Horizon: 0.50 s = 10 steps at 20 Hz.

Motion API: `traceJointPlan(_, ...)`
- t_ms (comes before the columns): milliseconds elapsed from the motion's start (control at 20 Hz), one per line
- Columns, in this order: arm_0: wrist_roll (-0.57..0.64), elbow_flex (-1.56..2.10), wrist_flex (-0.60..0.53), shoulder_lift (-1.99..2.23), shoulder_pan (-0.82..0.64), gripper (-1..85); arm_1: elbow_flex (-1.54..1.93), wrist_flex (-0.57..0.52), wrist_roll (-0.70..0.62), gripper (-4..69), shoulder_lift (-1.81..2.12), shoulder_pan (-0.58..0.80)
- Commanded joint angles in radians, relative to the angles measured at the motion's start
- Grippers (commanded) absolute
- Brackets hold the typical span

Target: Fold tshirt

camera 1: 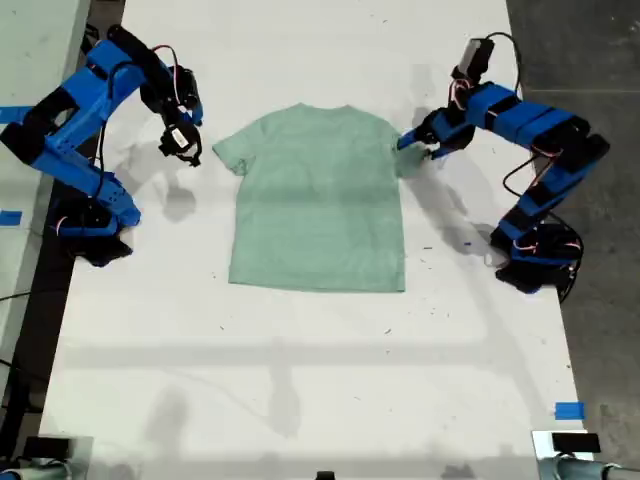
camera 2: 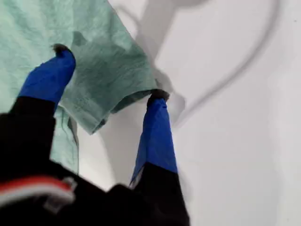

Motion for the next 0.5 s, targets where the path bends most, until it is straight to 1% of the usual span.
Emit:
traceJointPlan(0,0.009,-0.011,-0.014,0.003,0.028,0.0,-0.031,-0.040,-0.003,10.7,-0.040,0.014)
traceJointPlan(50,0.009,-0.009,-0.012,0.003,0.029,0.0,-0.038,-0.035,0.000,1.3,-0.052,0.017)
traceJointPlan(100,0.009,-0.006,-0.012,0.005,0.032,0.0,-0.040,-0.035,-0.008,-1.0,-0.051,0.018)
traceJointPlan(150,0.008,-0.003,-0.012,0.006,0.034,0.0,-0.046,-0.025,-0.014,-1.0,-0.044,0.015)
traceJointPlan(250,0.005,0.005,-0.012,0.014,0.038,0.0,-0.074,0.034,-0.020,-1.0,-0.009,-0.003)
traceJointPlan(350,0.005,0.015,-0.014,0.025,0.043,0.0,-0.126,0.132,-0.020,-1.0,0.077,-0.043)
traceJointPlan(450,0.002,0.028,-0.015,0.037,0.044,0.0,-0.178,0.201,-0.008,-1.0,0.135,-0.078)
